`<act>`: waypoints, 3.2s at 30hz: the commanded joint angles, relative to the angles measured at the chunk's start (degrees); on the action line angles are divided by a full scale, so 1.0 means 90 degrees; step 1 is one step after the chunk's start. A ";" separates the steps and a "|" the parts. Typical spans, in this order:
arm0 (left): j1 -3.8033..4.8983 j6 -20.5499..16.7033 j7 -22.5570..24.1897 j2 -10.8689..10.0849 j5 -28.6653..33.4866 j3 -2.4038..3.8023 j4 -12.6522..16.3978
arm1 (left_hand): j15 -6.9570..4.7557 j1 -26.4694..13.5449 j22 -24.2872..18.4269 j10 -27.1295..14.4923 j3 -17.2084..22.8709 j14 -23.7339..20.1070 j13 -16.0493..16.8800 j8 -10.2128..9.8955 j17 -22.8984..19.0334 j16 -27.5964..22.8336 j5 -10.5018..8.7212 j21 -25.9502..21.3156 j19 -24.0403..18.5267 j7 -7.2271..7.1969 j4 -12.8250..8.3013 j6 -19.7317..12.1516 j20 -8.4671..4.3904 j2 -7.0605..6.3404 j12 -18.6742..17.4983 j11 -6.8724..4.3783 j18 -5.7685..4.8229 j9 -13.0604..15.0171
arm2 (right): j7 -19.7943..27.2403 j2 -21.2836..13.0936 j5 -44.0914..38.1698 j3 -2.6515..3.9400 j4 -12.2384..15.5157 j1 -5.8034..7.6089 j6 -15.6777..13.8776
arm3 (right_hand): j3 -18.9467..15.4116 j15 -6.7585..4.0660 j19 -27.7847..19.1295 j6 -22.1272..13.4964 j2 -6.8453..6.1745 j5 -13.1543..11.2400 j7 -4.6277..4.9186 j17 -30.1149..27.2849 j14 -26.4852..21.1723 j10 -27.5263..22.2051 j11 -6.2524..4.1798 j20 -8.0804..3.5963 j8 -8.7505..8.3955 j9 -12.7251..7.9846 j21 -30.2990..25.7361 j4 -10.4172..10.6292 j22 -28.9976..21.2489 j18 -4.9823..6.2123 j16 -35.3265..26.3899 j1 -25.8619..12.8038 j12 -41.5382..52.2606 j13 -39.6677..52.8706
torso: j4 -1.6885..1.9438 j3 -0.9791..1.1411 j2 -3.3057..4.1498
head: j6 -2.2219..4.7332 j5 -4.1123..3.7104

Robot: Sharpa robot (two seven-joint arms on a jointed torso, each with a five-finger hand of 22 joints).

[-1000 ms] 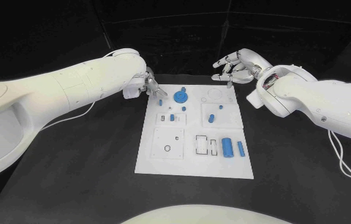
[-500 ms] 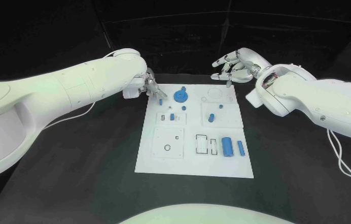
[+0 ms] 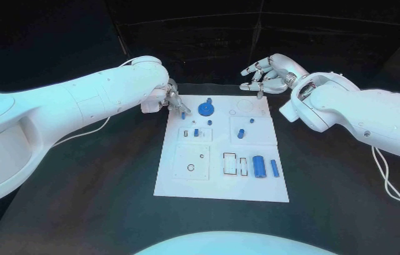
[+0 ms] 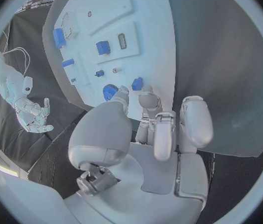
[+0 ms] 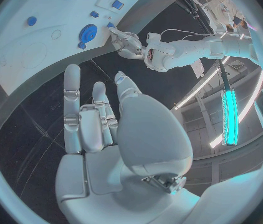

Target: Assemble the parts on the task board

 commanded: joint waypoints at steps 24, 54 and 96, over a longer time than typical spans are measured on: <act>-0.0017 -0.0055 0.0156 0.0028 0.0269 -0.0032 0.0023 | 0.0037 0.0689 0.0014 -0.0034 0.0142 0.0657 -0.0034 -0.0060 0.1615 0.0009 -0.0011 -0.0039 0.0005 -0.0021 -0.0307 0.0083 0.0030 0.0473 0.0012 -0.0028 -0.0039 -0.0104 | 0.0079 0.0039 0.0038 0.0006 -0.0013 0.0012 0.0033 | 0.0000 0.0028 0.0066 -0.0037 -0.0023 0.0044 -0.0011 -0.0002 -0.0001 -0.0041 -0.0001 -0.0002 0.0030 -0.0002 -0.0049 0.0031 -0.0015 0.0034 -0.0019 0.0055 0.0039 -0.0017 | -0.0001 0.0002 -0.0001 | -0.0030 0.0007; -0.0016 -0.0617 0.0602 -0.0465 0.0874 -0.0031 0.0621 | 0.0068 0.0742 -0.0049 0.0007 0.3637 0.0640 -0.0336 0.0176 0.1536 -0.0030 0.0125 -0.0244 -0.0063 0.0012 -0.1837 -0.0057 0.0050 0.0130 -0.0261 -0.0024 0.0003 -0.0116 | 0.0071 0.0028 0.0040 0.0006 -0.0030 0.0012 0.0053 | -0.0001 0.0028 0.0088 -0.0046 -0.0014 0.0108 -0.0010 0.0006 -0.0001 -0.0048 -0.0001 -0.0003 0.0045 -0.0001 -0.0076 0.0058 -0.0032 0.0033 -0.0013 0.0060 0.0052 -0.0035 | 0.0012 -0.0001 -0.0010 | -0.0025 0.0000; -0.0240 -0.1834 0.0604 -0.1889 0.0500 -0.0295 0.2953 | 0.0019 0.0309 0.0056 0.0113 0.4488 0.0645 -0.0567 0.0497 0.1554 -0.0020 0.0669 -0.0194 0.0005 -0.0043 -0.2028 -0.0021 0.0019 -0.0264 -0.0391 -0.0070 -0.0016 0.0014 | 0.0093 0.0049 0.0061 0.0005 -0.0098 0.0011 0.0055 | -0.0003 0.0028 0.0096 -0.0050 -0.0013 0.0129 -0.0010 0.0013 0.0001 -0.0048 -0.0001 -0.0003 0.0051 -0.0001 -0.0086 0.0069 -0.0038 0.0033 -0.0008 0.0059 0.0058 -0.0042 | -0.0003 0.0000 0.0003 | -0.0022 0.0098</act>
